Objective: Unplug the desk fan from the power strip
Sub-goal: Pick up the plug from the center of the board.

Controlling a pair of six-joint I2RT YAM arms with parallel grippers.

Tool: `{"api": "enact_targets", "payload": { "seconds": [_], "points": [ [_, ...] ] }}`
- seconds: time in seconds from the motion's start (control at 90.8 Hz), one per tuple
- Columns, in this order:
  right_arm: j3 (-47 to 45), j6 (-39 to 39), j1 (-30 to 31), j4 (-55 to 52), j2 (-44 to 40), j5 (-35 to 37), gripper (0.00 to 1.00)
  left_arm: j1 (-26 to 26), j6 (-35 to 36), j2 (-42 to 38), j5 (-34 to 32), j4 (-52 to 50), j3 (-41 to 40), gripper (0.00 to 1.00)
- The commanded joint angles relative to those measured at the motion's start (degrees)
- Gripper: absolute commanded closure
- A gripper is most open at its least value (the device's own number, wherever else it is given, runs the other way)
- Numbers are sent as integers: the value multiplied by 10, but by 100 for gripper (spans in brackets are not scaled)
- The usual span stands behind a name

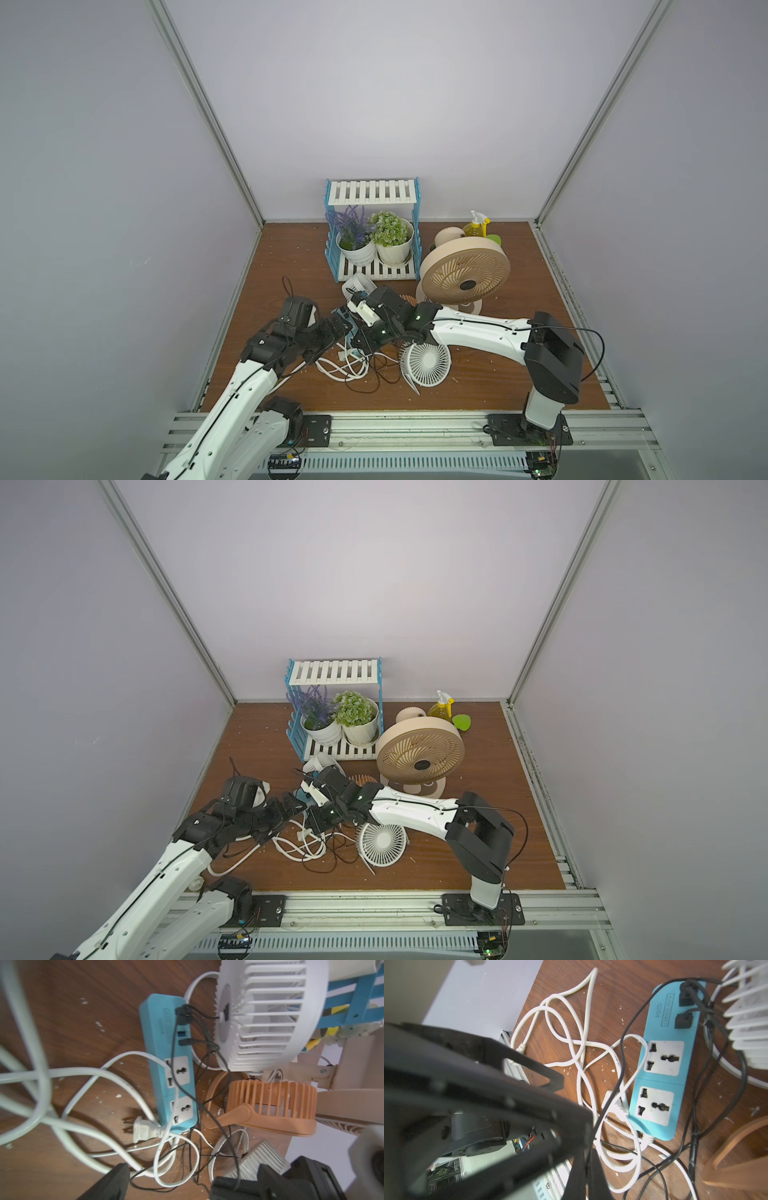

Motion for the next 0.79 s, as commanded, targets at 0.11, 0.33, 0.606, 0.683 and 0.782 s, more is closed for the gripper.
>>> {"api": "enact_targets", "payload": {
  "seconds": [0.11, 0.33, 0.606, 0.683, 0.782],
  "points": [
    [4, 2, -2, -29, -17, 30, 100, -6, -54, -8, -34, -58, -55, 9],
    [-1, 5, -4, -28, -21, 45, 100, -26, -28, 48, -18, -31, -55, 19],
    [-5, 7, -4, -28, -29, 49, 100, -55, -94, 85, 25, 134, -128, 33],
    [-5, 9, -4, -30, -32, 51, 100, -65, -106, 99, 28, 168, -135, 40],
    [-5, 8, -4, -29, -33, 53, 100, -67, -104, 123, 28, 175, -131, 59]
  ]
}}
